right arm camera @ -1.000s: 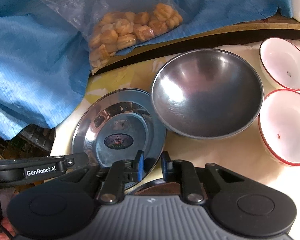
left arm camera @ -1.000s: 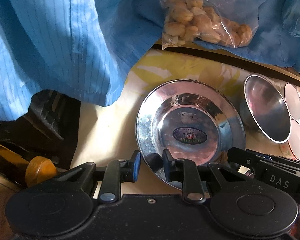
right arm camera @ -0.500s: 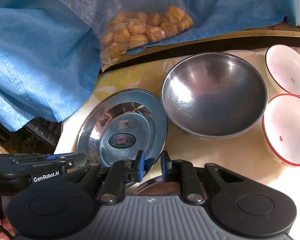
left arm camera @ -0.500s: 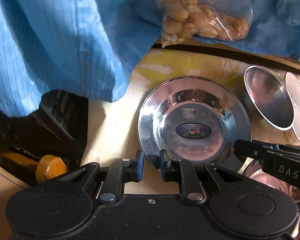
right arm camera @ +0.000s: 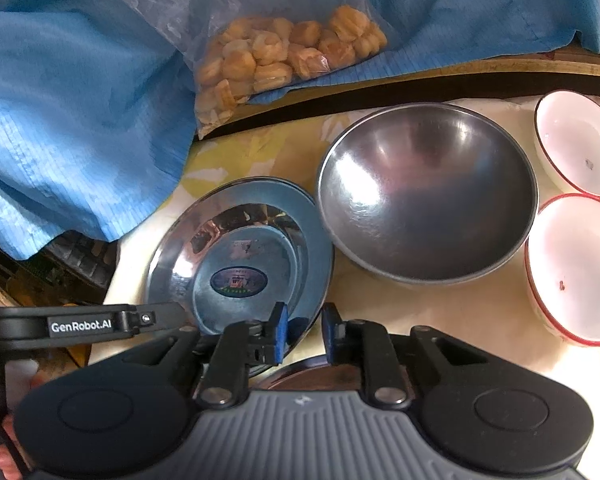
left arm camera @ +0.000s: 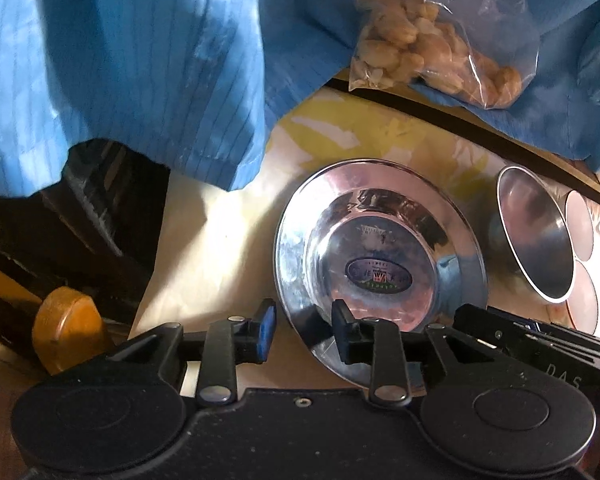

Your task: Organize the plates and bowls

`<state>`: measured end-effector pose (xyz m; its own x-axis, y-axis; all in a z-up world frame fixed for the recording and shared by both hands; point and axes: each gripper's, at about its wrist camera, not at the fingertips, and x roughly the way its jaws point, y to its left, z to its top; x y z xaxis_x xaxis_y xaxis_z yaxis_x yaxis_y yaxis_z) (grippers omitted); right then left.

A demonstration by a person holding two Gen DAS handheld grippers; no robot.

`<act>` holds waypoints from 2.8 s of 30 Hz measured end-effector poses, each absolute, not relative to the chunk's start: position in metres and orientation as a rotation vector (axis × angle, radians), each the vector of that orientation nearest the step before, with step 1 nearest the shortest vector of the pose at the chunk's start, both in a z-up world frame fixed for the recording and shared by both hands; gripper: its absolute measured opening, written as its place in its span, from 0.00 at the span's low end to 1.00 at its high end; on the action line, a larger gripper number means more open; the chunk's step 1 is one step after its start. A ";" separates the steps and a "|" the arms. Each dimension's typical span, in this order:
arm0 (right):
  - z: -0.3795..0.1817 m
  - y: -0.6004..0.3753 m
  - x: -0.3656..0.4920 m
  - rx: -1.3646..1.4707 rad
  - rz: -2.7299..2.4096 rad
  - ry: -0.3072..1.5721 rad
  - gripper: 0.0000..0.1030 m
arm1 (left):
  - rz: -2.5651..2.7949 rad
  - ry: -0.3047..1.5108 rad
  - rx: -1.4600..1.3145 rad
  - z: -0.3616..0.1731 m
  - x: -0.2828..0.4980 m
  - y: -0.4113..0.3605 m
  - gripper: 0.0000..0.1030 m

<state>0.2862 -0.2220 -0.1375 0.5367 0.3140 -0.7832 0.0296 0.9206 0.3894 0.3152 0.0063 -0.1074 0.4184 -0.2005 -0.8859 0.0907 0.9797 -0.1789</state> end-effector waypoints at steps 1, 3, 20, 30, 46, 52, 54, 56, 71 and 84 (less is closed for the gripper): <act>-0.138 -0.222 0.287 0.379 0.177 0.994 0.20 | -0.184 1.119 -0.100 -0.107 0.316 0.004 0.27; -0.137 -0.221 0.287 0.364 0.177 0.993 0.19 | -0.178 1.113 -0.095 -0.107 0.315 0.002 0.26; -0.118 -0.222 0.267 0.297 0.216 0.913 0.19 | -0.179 1.019 -0.059 -0.084 0.291 -0.004 0.26; -0.092 -0.244 0.223 0.305 0.212 0.866 0.19 | -0.258 0.972 -0.062 -0.069 0.259 -0.020 0.26; -0.078 -0.275 0.141 0.319 0.124 0.901 0.20 | -0.389 1.014 -0.004 -0.068 0.205 -0.061 0.27; -0.084 -0.274 0.131 0.330 0.109 0.944 0.20 | -0.386 1.052 0.019 -0.075 0.195 -0.064 0.27; -0.087 -0.274 0.131 0.335 0.105 0.956 0.20 | -0.380 1.060 0.025 -0.076 0.194 -0.065 0.27; -0.088 -0.274 0.130 0.338 0.103 0.962 0.20 | -0.376 1.055 0.042 -0.076 0.193 -0.066 0.27; -0.089 -0.274 0.133 0.351 0.090 0.996 0.21 | -0.363 1.059 0.061 -0.074 0.190 -0.069 0.28; -0.091 -0.273 0.133 0.354 0.090 1.006 0.21 | -0.361 1.058 0.070 -0.075 0.190 -0.072 0.28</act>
